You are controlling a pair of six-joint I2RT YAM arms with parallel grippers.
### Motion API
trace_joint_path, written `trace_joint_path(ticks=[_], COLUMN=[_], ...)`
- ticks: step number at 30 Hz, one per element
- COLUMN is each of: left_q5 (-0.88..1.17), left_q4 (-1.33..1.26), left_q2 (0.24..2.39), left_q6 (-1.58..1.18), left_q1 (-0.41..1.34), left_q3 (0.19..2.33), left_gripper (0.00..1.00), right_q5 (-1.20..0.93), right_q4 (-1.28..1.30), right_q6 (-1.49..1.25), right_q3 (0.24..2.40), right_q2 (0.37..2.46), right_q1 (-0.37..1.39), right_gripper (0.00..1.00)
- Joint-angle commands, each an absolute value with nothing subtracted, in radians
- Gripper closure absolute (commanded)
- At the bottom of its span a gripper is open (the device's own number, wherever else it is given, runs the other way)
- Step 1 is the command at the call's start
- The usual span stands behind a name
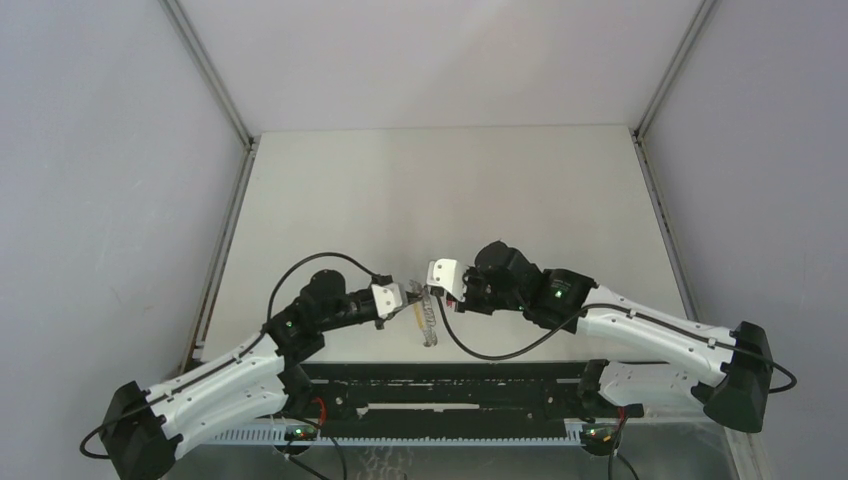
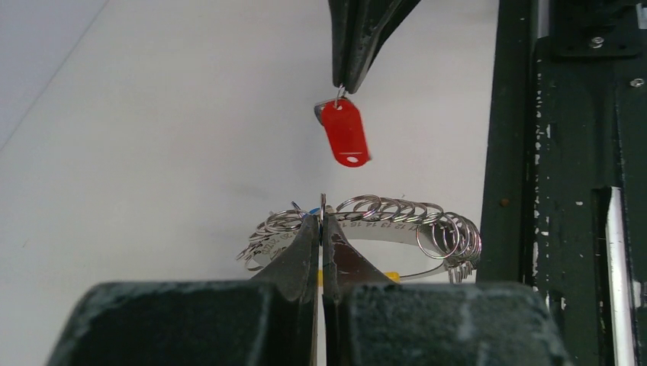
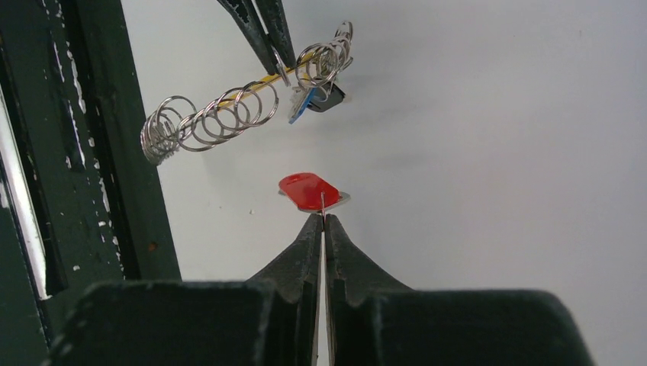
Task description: Put the keys on the keyring
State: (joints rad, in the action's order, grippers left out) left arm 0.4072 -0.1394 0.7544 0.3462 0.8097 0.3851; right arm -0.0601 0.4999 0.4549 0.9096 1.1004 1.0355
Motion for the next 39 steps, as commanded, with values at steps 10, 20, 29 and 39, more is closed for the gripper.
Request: trace_joint_path(ticks=[10,20,29,39], left_q5=[0.213,-0.252,-0.457,-0.520], left_q4=[-0.194,-0.278,-0.319,-0.328], left_q2=[0.710,0.562,0.454,0.396], left_q6=[0.329,0.181,0.165,0.168], left_q1=[0.838,0.838,0.838,0.838], left_q3=[0.404,0.297,0.229,0.208], left_gripper=[1.00,1.00,1.00,1.00], right_q5=[-0.004,0.009,-0.035,-0.057], right_q4=[0.711,0.954,1.060,1.035], right_q6=[0.485,0.417,0.414,0.442], right_q3=[1.037,1.073,1.138,1.271], right_q2=[1.152,1.303,1.547,1.851], right_q1=[1.057,1.039,0.972,0.925], right_gripper=[1.00,1.00,1.00,1.00])
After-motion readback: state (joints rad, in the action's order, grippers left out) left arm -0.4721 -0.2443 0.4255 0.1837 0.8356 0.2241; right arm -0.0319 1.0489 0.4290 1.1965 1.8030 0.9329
